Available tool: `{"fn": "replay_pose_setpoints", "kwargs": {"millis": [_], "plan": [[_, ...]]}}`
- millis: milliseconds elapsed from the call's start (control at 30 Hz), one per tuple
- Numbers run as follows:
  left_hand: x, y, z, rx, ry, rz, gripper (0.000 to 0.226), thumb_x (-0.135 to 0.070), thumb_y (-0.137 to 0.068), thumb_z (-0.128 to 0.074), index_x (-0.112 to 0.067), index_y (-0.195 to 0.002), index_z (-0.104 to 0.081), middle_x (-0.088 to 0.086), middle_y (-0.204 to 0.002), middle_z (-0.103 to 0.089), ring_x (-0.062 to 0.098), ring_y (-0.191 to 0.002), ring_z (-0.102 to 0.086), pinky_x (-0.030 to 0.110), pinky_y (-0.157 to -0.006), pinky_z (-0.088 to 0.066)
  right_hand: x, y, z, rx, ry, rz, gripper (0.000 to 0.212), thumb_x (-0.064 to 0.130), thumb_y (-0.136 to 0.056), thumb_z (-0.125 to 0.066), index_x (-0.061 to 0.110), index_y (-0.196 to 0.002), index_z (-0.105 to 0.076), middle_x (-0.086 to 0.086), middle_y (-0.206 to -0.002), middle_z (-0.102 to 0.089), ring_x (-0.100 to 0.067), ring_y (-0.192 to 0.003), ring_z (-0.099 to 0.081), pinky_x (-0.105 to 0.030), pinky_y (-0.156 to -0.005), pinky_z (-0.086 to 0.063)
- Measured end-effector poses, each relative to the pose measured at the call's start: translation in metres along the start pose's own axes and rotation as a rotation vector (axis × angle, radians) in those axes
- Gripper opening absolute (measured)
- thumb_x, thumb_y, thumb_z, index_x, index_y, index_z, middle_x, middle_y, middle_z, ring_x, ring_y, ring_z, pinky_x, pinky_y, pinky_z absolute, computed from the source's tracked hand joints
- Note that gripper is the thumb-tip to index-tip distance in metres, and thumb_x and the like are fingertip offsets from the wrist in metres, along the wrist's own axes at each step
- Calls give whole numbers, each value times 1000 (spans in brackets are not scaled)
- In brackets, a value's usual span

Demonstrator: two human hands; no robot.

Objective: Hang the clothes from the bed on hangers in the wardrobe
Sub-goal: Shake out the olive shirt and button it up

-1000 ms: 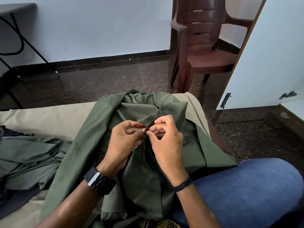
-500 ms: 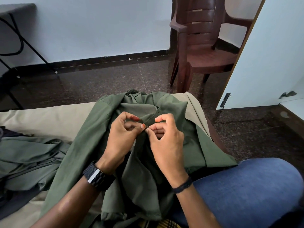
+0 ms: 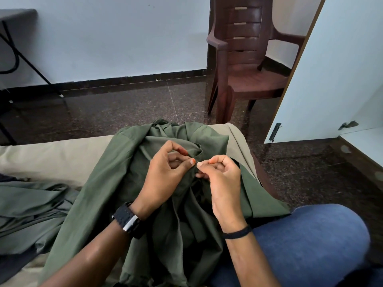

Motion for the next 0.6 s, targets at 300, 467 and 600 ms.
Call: {"fn": "replay_pose_setpoints", "kwargs": {"millis": [300,467,600], "plan": [[-9,4,-1,82,-385,-261,34,-1,-83,-70,-26,-89,-48,-10,-85,-64,3,-77,-64,20,-72,-55,0,-3,4,57,-42,-85,25,-15,-78,-63,9,-78,-54,-3,-61,-63,-16,-59,-61,-24,-56,-50],[-6,-9,-3,196,43,-29,37,15,-84,-57,-18,-88,-40,0,-84,-61,4,-73,-60,16,-74,-52,2,-8,5,220,-201,-173,28,-19,-82,-54,9,-80,-50,-3,-62,-62,-13,-59,-61,-21,-55,-51],[6,-17,-22,279,554,265,24,5,-77,-60,-12,-87,-45,10,-82,-60,15,-70,-61,22,-69,-54,6,-13,13,211,-333,-214,24,-16,-86,-51,8,-84,-53,-5,-65,-61,-12,-59,-60,-21,-54,-52]]}}
Point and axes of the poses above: each hand's wrist, its own y-axis away from the middle knuckle, its own z-axis out of the back of the hand, x = y × z, the point moved 4 cm from there along -y, towards the middle knuckle
